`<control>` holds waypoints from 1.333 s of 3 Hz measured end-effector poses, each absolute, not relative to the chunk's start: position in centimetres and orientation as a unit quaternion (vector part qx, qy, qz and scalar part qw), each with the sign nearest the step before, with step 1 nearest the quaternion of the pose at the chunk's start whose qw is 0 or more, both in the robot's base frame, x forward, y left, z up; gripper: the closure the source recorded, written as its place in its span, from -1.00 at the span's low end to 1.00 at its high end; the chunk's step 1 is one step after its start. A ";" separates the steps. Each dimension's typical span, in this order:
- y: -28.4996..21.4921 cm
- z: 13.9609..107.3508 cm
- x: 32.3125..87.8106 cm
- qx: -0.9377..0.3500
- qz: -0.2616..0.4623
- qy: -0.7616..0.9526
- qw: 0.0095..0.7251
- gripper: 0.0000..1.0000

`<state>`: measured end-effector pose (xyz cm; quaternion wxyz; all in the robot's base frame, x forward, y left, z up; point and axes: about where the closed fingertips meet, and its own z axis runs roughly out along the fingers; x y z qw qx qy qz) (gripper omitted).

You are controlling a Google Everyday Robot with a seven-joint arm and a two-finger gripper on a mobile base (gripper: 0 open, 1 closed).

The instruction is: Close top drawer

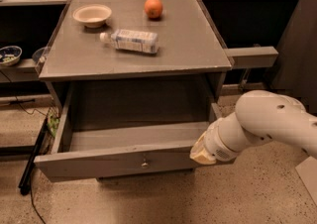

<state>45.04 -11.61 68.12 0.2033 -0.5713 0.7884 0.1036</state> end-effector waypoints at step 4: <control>-11.5 68.2 45.2 -0.572 0.104 0.788 0.205 -0.68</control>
Offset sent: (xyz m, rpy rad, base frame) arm 0.0014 0.0010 0.0003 0.0016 -0.0020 0.0013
